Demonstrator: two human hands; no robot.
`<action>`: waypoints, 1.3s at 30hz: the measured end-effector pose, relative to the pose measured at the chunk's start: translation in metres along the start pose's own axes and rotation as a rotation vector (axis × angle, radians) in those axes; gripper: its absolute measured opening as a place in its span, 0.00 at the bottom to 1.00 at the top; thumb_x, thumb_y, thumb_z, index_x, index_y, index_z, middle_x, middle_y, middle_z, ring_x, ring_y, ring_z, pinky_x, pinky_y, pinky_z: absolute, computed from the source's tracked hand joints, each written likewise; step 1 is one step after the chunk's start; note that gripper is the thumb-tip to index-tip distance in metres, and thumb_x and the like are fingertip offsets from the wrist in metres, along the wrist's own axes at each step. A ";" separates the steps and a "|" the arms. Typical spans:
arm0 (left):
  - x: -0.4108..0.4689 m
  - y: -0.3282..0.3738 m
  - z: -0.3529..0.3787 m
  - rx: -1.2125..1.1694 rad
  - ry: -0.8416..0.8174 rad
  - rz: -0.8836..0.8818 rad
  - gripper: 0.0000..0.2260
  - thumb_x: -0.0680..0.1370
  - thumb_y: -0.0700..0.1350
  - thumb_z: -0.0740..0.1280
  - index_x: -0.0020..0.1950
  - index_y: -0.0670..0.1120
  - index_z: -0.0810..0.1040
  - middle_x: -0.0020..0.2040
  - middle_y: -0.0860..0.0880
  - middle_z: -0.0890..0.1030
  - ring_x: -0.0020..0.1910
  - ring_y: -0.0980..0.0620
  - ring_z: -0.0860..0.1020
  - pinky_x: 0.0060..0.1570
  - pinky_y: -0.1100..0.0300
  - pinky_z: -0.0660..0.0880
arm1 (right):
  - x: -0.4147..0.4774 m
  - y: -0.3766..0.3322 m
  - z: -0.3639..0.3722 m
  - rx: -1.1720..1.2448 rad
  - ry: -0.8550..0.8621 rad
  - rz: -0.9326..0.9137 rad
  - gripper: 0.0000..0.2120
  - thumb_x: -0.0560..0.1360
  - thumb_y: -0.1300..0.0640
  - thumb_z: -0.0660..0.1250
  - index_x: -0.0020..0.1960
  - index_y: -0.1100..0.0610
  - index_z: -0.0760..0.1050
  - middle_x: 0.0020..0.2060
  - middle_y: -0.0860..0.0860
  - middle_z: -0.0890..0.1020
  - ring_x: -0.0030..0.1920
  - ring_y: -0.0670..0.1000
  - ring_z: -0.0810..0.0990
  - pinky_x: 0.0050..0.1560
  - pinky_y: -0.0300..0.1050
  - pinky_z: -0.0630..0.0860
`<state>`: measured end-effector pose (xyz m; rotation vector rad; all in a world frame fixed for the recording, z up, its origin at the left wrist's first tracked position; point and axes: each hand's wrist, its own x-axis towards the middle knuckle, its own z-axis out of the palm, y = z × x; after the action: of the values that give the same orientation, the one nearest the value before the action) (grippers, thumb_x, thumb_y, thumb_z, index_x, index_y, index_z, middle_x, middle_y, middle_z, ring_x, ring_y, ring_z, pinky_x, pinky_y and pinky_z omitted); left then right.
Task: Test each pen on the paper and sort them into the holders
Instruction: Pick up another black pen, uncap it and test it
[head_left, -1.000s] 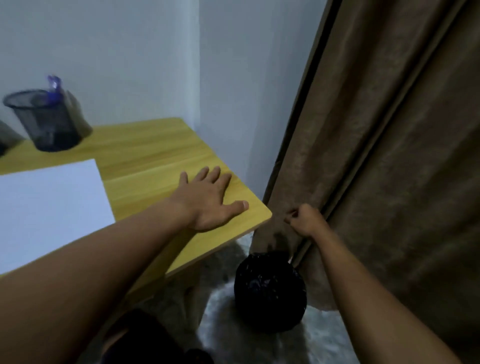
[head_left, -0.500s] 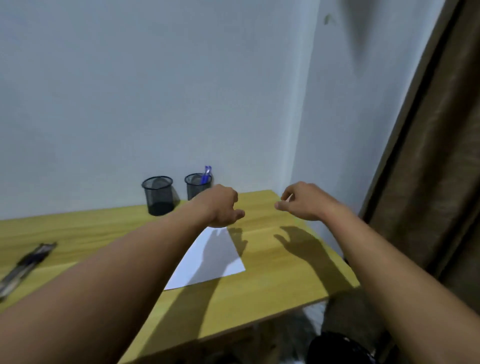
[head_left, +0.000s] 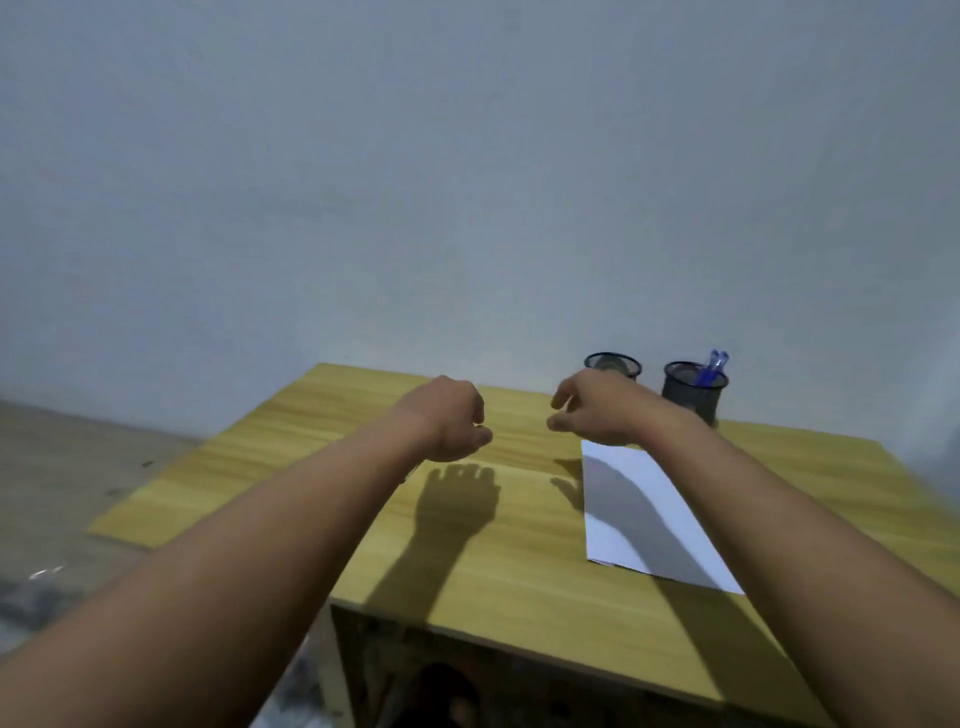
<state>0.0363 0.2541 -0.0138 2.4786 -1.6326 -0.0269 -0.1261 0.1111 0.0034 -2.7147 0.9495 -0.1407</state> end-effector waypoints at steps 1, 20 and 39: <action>-0.003 -0.011 0.004 -0.010 -0.007 -0.027 0.16 0.77 0.55 0.67 0.60 0.47 0.82 0.58 0.46 0.82 0.55 0.45 0.80 0.52 0.55 0.77 | 0.011 -0.010 0.011 0.002 -0.021 -0.022 0.20 0.77 0.45 0.72 0.65 0.53 0.80 0.60 0.53 0.84 0.60 0.54 0.81 0.60 0.48 0.77; -0.009 -0.083 0.076 0.024 0.164 -0.250 0.12 0.75 0.55 0.67 0.54 0.53 0.83 0.47 0.49 0.84 0.45 0.46 0.81 0.40 0.55 0.77 | 0.105 -0.073 0.139 -0.048 0.055 -0.439 0.12 0.81 0.59 0.64 0.59 0.50 0.83 0.55 0.52 0.83 0.55 0.56 0.81 0.52 0.51 0.79; 0.025 0.004 0.029 -0.609 0.446 -0.179 0.17 0.79 0.51 0.65 0.65 0.47 0.78 0.56 0.50 0.82 0.53 0.51 0.80 0.54 0.57 0.75 | 0.046 -0.009 0.056 0.631 0.408 -0.041 0.05 0.81 0.56 0.69 0.54 0.56 0.82 0.47 0.49 0.85 0.49 0.50 0.83 0.51 0.47 0.79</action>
<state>0.0392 0.2260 -0.0401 1.9677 -1.0234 0.0050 -0.0749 0.1014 -0.0479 -2.1457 0.7707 -0.8694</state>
